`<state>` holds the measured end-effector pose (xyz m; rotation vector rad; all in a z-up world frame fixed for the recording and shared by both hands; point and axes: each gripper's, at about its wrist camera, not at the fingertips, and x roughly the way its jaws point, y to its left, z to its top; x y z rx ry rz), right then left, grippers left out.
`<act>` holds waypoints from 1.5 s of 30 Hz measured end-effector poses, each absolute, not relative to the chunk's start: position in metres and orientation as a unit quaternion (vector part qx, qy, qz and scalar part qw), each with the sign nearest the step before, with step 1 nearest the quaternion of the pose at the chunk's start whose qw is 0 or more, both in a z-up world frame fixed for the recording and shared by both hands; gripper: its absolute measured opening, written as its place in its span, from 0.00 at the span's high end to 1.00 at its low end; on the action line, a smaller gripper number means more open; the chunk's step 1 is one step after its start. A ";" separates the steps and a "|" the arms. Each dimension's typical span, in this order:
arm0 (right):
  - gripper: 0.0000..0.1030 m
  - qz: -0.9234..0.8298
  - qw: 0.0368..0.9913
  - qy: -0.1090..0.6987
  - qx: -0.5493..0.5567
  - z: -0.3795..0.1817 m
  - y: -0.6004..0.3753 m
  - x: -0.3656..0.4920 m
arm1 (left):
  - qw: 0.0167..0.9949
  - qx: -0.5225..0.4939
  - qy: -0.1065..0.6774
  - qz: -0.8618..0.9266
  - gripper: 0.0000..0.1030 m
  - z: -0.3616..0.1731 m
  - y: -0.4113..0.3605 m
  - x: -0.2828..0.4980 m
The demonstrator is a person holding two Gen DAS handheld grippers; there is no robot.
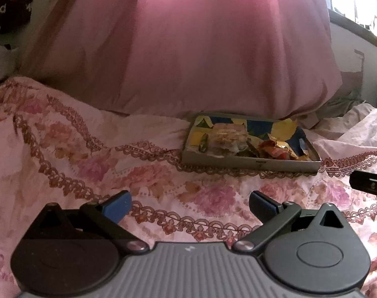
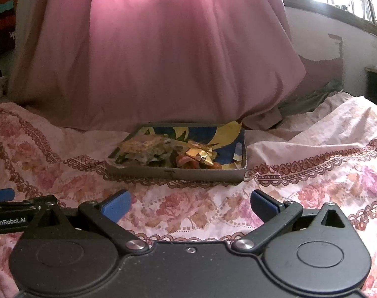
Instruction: Organize snacks
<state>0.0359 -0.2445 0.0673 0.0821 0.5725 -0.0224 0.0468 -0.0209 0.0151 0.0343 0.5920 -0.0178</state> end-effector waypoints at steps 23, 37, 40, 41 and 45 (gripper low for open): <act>0.01 -0.032 0.937 0.344 0.051 0.050 -0.240 0.012 | 0.941 0.029 0.336 -0.003 0.00 0.005 -0.021 0.028; 0.01 -0.047 0.931 0.360 0.039 0.044 -0.240 0.016 | 0.937 0.055 0.345 -0.006 0.00 0.002 -0.028 0.027; 0.01 -0.046 0.931 0.361 0.038 0.044 -0.240 0.016 | 0.936 0.054 0.348 -0.005 0.00 0.002 -0.027 0.028; 0.01 -0.046 0.931 0.361 0.038 0.044 -0.240 0.016 | 0.936 0.053 0.348 -0.006 0.00 0.002 -0.026 0.028; 0.01 -0.046 0.930 0.362 0.038 0.044 -0.240 0.016 | 0.936 0.054 0.348 -0.005 0.00 0.002 -0.026 0.028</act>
